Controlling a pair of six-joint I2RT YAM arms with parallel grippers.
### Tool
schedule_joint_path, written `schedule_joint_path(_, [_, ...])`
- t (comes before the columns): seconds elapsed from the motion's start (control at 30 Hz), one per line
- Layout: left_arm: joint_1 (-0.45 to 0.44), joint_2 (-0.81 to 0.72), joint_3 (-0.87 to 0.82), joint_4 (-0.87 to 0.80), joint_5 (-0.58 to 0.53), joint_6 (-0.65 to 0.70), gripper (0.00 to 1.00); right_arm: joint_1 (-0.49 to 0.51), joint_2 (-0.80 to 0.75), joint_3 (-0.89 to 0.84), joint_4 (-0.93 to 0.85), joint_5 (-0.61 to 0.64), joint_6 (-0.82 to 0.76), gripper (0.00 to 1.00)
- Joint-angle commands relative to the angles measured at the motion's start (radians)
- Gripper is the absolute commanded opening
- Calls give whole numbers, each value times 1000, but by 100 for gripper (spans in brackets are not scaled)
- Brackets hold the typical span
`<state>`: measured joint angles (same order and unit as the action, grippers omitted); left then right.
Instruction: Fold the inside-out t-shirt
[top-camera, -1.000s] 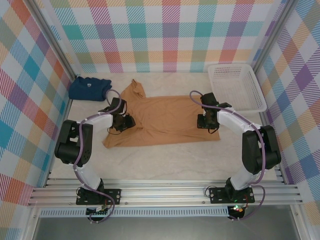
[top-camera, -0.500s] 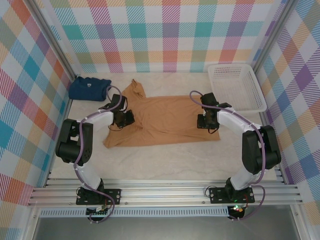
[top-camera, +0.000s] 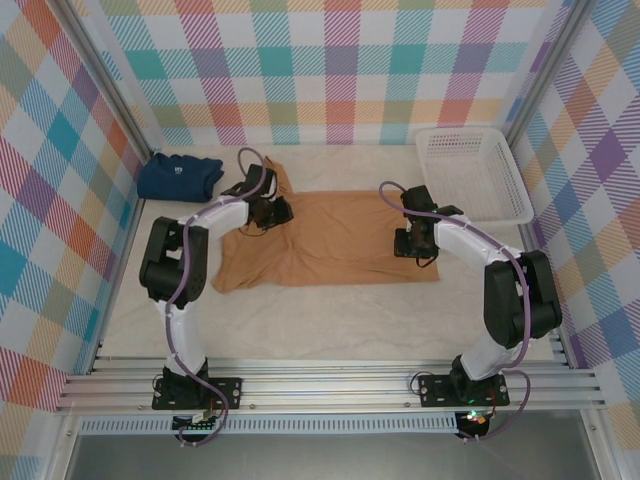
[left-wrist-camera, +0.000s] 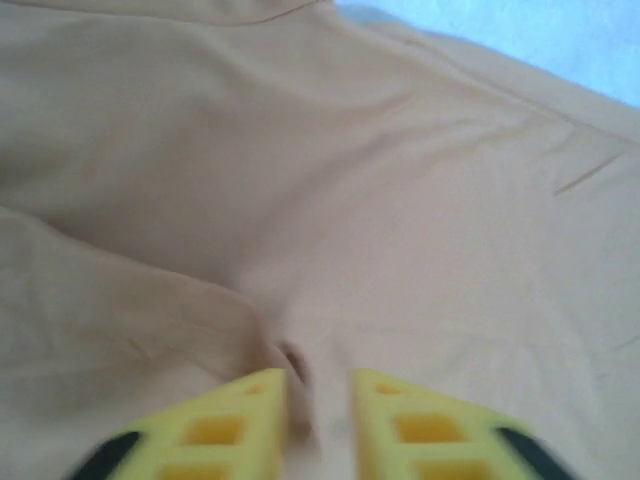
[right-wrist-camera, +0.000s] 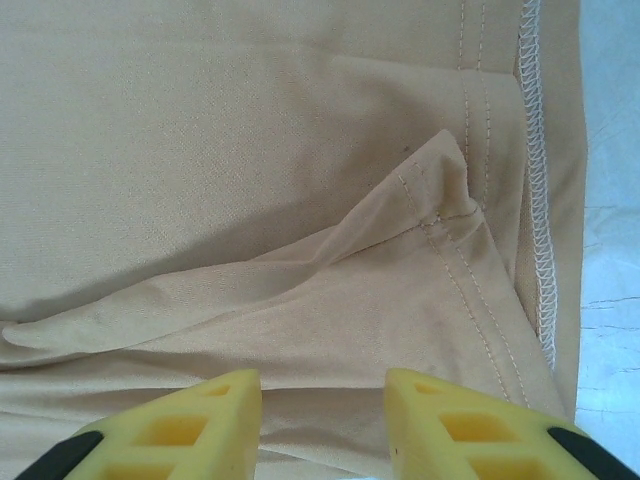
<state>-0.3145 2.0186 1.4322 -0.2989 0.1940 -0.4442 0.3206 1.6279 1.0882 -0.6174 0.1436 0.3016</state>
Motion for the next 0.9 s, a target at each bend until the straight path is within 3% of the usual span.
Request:
schedule_joint_path(0.0, [-11,32,79,-78,-8,32,33,6,-6,-10,4,-16,-1,37])
schedule_joint_path(0.13, [-11,-37,63,-118,-70,83,44,6,-18,-7,0,-17,-6,38])
schedule_joint_path(0.23, [-10,-155,-68,-111,-139,100,48,7,-18,-5,5,-39,-16,38])
schedule_joint_path(0.37, [-7,-347,-341,-61,-201,49,51,7,12,-2,30,-78,-12,39])
schedule_joint_path(0.53, [3,-490,-595,-47,-213,-5,52,-3,92,18,-46,-9,4,39])
schedule_joint_path(0.87, [77,-590,-806,-84,-237,-32,53,-38,142,-16,-192,76,52,39])
